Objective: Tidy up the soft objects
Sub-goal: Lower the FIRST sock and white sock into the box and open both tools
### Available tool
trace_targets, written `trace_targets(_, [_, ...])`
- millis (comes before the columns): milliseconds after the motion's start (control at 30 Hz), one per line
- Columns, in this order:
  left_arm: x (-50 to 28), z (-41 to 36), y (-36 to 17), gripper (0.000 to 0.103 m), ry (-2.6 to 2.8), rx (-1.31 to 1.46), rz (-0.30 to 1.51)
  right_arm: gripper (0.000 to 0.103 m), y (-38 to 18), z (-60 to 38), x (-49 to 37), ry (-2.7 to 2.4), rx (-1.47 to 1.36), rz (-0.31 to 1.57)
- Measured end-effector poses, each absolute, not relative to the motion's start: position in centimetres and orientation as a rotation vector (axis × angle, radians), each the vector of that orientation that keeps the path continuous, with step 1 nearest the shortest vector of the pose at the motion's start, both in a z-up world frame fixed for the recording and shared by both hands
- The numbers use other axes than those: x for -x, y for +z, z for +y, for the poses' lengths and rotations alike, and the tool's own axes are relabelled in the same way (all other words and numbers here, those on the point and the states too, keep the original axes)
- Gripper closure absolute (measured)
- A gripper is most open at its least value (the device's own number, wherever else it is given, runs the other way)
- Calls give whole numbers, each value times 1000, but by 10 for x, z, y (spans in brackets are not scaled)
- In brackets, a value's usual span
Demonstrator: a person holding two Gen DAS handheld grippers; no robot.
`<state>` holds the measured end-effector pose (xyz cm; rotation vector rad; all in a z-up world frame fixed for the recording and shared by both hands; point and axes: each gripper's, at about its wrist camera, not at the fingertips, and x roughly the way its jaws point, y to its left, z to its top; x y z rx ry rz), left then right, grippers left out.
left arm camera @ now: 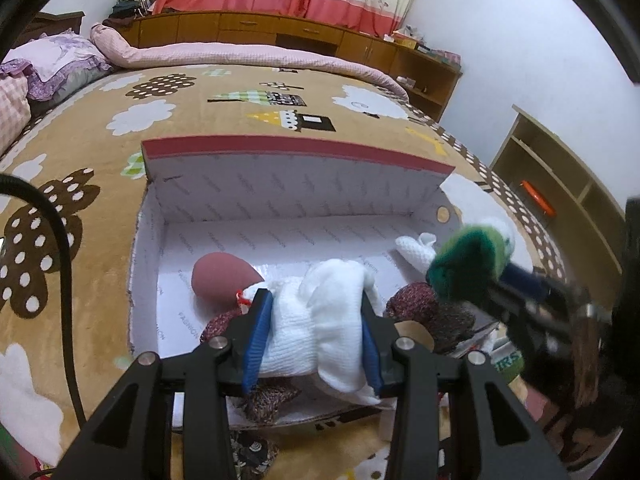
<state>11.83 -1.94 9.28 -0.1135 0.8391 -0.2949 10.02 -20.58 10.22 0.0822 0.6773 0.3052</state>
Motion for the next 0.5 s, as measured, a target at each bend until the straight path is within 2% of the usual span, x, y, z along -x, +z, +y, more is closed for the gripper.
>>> trace_targets(500, [-120, -29, 83, 61, -292, 68, 819, 59, 77, -204, -137, 290, -94, 731])
